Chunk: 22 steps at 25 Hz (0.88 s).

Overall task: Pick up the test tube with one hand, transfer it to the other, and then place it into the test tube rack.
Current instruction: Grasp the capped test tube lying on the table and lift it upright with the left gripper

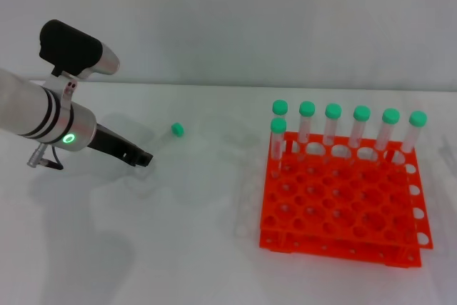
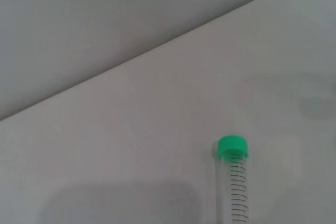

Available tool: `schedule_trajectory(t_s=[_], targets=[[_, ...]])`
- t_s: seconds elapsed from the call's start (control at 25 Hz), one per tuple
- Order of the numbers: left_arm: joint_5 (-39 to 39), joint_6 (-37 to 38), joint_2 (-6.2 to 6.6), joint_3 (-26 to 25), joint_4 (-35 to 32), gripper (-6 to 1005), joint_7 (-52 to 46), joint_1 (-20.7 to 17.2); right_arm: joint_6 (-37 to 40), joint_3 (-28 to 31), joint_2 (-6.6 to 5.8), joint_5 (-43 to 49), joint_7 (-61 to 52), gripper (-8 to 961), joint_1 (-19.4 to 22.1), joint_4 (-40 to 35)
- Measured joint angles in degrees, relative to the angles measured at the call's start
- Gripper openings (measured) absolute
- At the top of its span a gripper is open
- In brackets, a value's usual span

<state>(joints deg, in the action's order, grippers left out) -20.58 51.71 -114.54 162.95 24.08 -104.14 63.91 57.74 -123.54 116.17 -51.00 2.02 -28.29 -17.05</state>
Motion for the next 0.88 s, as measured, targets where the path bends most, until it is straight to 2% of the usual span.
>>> schedule_trajectory(t_s=[0.64, 0.88], targets=[[0.5, -2.7, 0.02, 0.0, -2.2, 409, -0.3, -1.7, 0.0, 0.0, -0.16, 0.0, 0.0, 864, 0.0, 0.0], [0.7, -3.0, 0.05, 0.0, -2.2, 357, -0.2, -2.1, 0.0, 0.0, -0.15, 0.0, 0.0, 863, 0.0, 0.0]])
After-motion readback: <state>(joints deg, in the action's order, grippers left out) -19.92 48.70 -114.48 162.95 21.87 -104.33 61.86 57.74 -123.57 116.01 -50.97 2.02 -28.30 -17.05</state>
